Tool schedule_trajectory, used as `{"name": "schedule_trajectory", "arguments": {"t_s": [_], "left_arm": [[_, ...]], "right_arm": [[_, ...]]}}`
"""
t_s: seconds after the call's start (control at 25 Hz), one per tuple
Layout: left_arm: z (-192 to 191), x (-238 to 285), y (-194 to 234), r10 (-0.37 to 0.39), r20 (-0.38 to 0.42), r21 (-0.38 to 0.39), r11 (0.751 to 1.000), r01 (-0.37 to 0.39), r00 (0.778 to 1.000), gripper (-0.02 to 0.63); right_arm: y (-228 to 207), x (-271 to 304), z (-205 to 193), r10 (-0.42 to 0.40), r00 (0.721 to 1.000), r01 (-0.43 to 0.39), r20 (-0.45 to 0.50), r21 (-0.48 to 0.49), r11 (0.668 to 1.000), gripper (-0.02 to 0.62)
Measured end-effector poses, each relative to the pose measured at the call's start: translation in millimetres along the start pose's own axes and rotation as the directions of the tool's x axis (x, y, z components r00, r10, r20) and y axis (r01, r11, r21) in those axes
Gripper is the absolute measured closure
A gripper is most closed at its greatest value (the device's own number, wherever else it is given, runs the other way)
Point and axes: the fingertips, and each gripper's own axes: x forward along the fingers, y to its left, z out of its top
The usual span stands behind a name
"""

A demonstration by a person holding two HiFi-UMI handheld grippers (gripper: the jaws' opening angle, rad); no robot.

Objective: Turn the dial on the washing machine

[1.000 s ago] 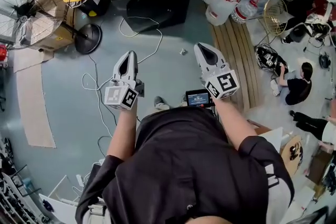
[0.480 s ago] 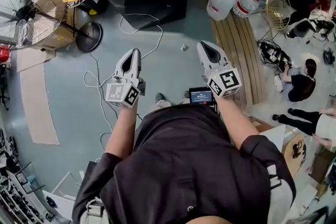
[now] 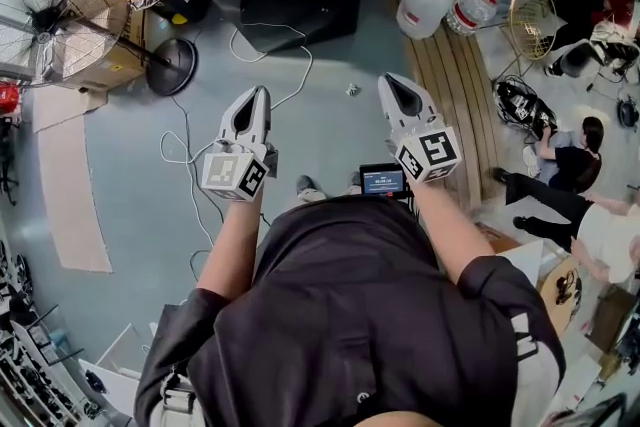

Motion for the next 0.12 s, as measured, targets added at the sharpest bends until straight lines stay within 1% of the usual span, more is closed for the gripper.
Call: {"name": "schedule_trajectory", "arguments": {"t_s": [0.12], "left_arm": [[0.0,-3.9,3.2,0.007,-0.004,-0.006,1.0,-0.007,1.0,0.612]], "right_arm": [[3.8,0.4,2.0,0.009,1.0,-0.009,0.006,0.003,1.0,0.594]]}}
